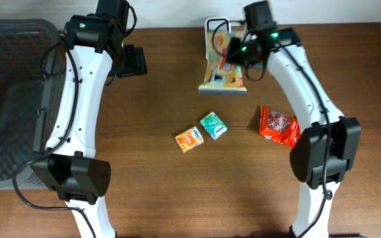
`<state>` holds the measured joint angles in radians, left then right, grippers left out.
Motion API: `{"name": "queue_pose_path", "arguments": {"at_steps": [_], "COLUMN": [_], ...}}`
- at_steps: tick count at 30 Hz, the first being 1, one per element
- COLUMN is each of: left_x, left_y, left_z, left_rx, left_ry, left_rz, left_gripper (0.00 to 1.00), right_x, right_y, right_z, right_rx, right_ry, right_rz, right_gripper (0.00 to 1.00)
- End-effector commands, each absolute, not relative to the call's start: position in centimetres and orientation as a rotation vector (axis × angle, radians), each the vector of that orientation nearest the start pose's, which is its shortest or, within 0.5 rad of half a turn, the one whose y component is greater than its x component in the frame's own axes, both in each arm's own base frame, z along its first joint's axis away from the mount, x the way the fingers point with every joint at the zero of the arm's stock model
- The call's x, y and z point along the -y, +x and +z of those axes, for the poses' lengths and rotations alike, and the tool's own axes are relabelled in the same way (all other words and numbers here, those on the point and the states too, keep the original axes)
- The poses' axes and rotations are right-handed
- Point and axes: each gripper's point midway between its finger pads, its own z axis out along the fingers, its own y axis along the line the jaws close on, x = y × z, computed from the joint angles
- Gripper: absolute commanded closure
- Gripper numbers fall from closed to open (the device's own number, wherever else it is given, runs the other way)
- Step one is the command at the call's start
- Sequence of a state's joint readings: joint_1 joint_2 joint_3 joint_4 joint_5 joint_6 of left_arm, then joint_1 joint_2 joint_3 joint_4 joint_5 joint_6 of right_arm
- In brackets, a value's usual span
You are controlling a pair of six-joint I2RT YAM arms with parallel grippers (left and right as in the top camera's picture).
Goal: Scan the item barcode
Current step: 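Carry the wet-wipe pack right and drop it at the table edge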
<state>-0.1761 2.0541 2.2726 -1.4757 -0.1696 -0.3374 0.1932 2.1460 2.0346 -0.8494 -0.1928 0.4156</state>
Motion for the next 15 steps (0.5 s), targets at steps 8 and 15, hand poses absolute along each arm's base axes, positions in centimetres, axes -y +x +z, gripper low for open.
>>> {"name": "queue_pose_path", "arguments": {"at_steps": [8, 15], "left_x": [4.7, 4.7], "left_y": [44.7, 44.9], "left_z": [22.3, 22.4], "left_rx": [-2.777, -2.766], "left_ry": [-0.282, -0.282], "left_rz": [0.131, 0.127], "left_gripper": [0.01, 0.01], "right_x": [-14.6, -14.7], "right_y": [60.6, 61.6], "right_z": [17.0, 17.6], "right_rx": [-2.318, -2.262], "right_ry": [0.085, 0.068], "right_rz": [0.629, 0.646], "right_gripper": [0.96, 0.96]}}
